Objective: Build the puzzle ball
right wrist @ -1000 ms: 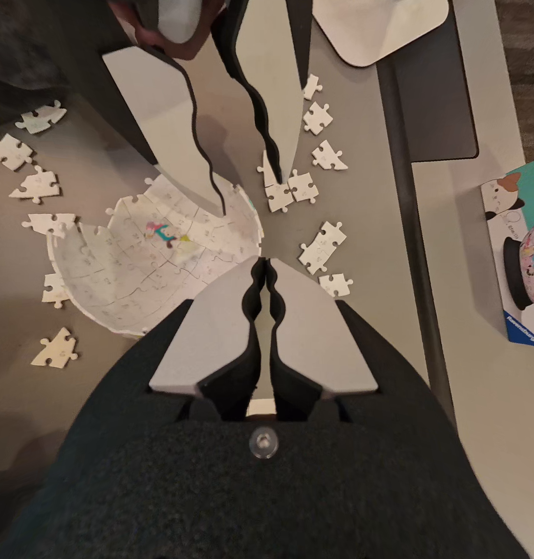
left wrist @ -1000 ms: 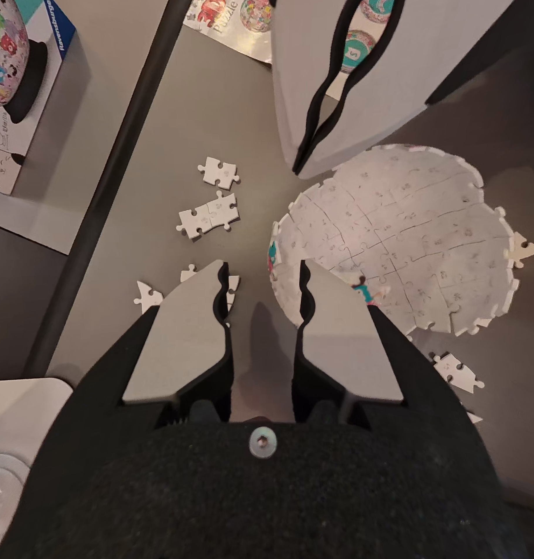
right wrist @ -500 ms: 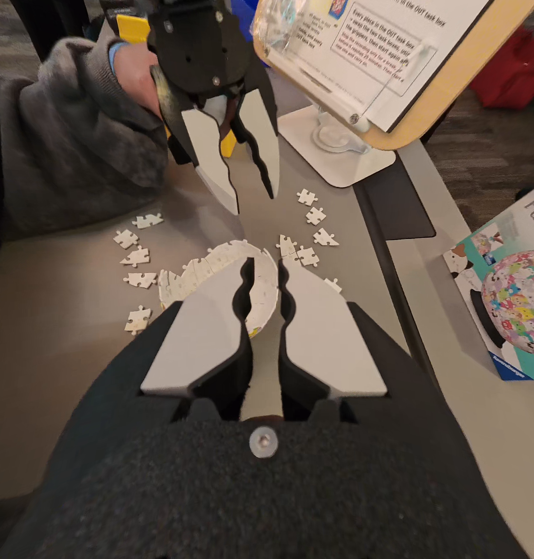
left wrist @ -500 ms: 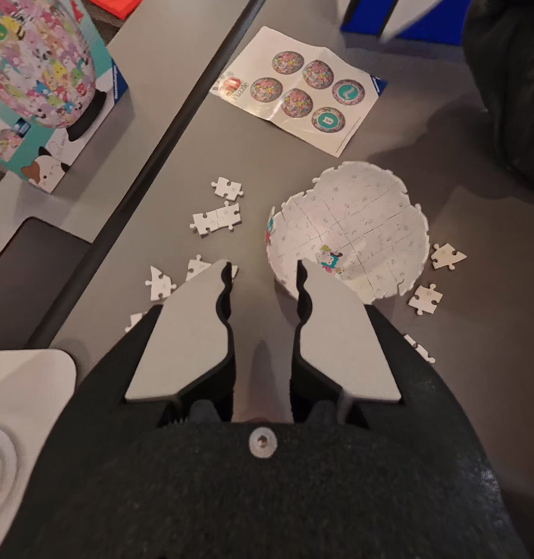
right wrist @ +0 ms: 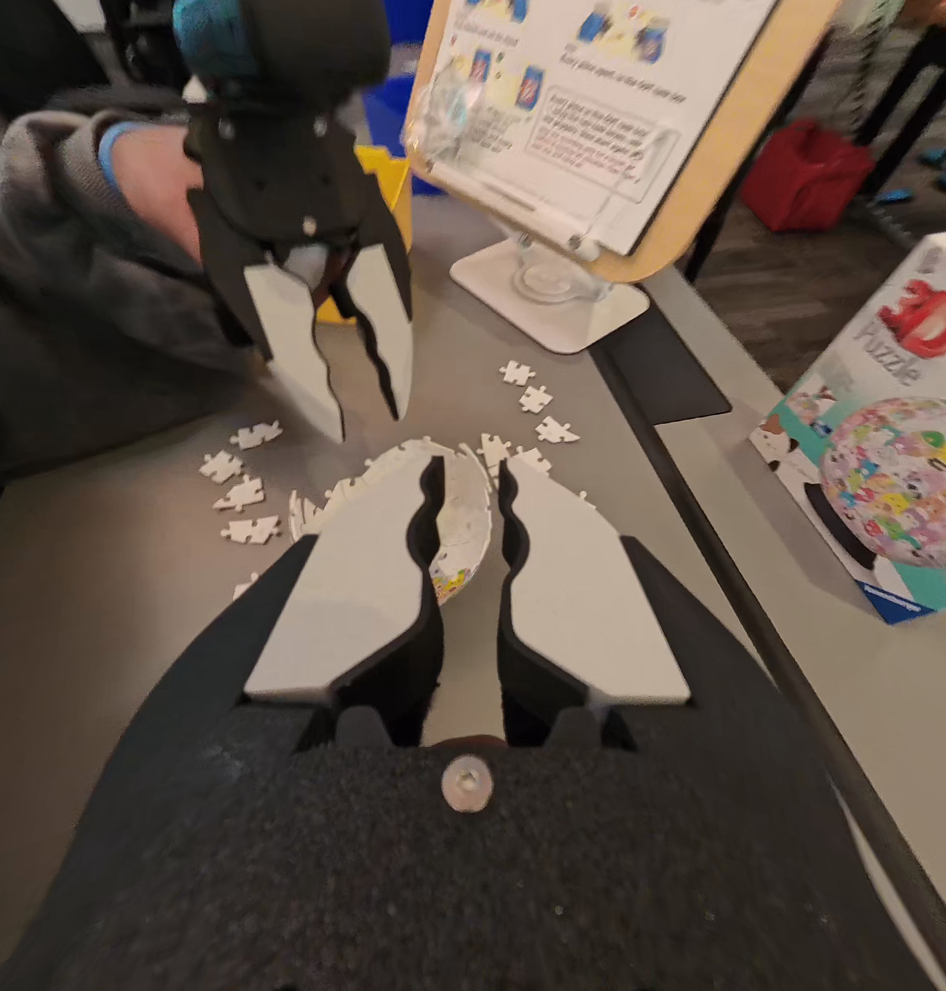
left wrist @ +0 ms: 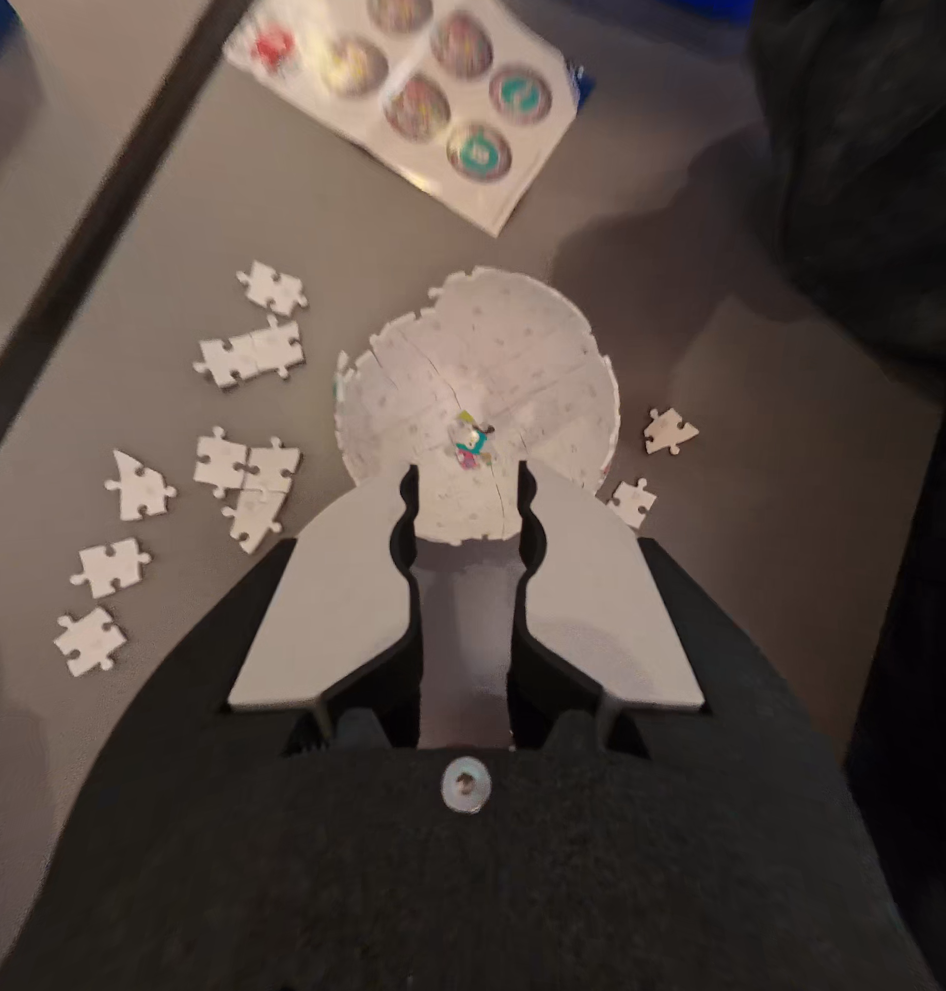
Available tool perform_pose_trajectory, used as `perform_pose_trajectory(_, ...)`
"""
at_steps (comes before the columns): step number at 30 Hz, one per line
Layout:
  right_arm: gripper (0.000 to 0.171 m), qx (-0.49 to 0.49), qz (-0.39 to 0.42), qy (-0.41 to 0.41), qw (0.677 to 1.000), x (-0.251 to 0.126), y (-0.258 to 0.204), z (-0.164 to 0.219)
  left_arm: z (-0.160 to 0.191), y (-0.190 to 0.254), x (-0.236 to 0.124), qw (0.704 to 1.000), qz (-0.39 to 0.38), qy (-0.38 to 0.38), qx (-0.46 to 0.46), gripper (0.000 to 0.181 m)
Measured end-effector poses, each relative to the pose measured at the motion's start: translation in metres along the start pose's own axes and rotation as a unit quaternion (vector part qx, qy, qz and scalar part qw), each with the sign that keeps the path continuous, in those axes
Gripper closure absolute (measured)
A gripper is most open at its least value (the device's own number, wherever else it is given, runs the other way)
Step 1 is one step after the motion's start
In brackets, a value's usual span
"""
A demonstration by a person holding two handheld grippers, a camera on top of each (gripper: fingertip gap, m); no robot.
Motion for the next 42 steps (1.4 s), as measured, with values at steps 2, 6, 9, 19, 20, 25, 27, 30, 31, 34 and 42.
perform_pose_trajectory(2, 0.152, 0.026, 0.016, 0.049, 0.998, -0.009, 0.002, 0.004, 0.002, 0.006, 0.015, 0.999, 0.000, -0.048, 0.012, 0.148)
perform_pose_trajectory(6, 0.146, 0.039, 0.025, 0.107, 0.993, -0.018, 0.012, 0.017, 0.006, 0.009, 0.046, 0.984, 0.017, -0.142, 0.101, 0.148)
perform_pose_trajectory(9, 0.136, 0.081, -0.015, 0.103, 0.991, -0.023, -0.002, 0.036, 0.005, 0.005, 0.061, 0.974, 0.043, -0.181, 0.126, 0.147)
perform_pose_trajectory(19, 0.136, 0.082, -0.007, 0.046, 0.996, -0.048, -0.063, 0.114, 0.009, 0.005, 0.084, 0.962, 0.095, -0.211, 0.144, 0.145)
perform_pose_trajectory(20, 0.136, 0.091, -0.017, 0.050, 0.994, -0.048, -0.066, 0.115, 0.010, 0.003, 0.086, 0.961, 0.094, -0.218, 0.139, 0.141)
perform_pose_trajectory(25, 0.136, 0.097, -0.031, 0.038, 0.994, -0.044, -0.068, 0.120, 0.012, -0.002, 0.092, 0.960, 0.078, -0.236, 0.130, 0.130)
perform_pose_trajectory(27, 0.136, 0.107, -0.039, 0.036, 0.993, -0.043, -0.069, 0.122, 0.011, 0.000, 0.090, 0.960, 0.075, -0.235, 0.133, 0.136)
perform_pose_trajectory(30, 0.136, 0.110, -0.045, 0.029, 0.992, -0.040, -0.071, 0.124, 0.003, 0.007, 0.080, 0.965, 0.080, -0.211, 0.130, 0.138)
perform_pose_trajectory(31, 0.136, 0.107, -0.046, 0.029, 0.993, -0.040, -0.071, 0.124, -0.001, 0.009, 0.074, 0.968, 0.080, -0.200, 0.126, 0.138)
perform_pose_trajectory(34, 0.136, 0.085, -0.038, 0.023, 0.995, -0.044, -0.069, 0.119, -0.012, 0.013, 0.049, 0.981, 0.068, -0.146, 0.111, 0.138)
perform_pose_trajectory(42, 0.112, -0.089, -0.033, -0.117, 0.989, -0.028, -0.066, 0.075, 0.023, -0.009, -0.032, 0.994, -0.110, -0.011, 0.022, 0.135)
Point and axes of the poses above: each gripper's, where its closed fingertips meet, x out along the fingers, z out of its underside, y = z × x across the jaws, the point moved 1 cm from there along -x, back along the fingers, and after that the axes turned 3 degrees about z, right-handed, at the moved point
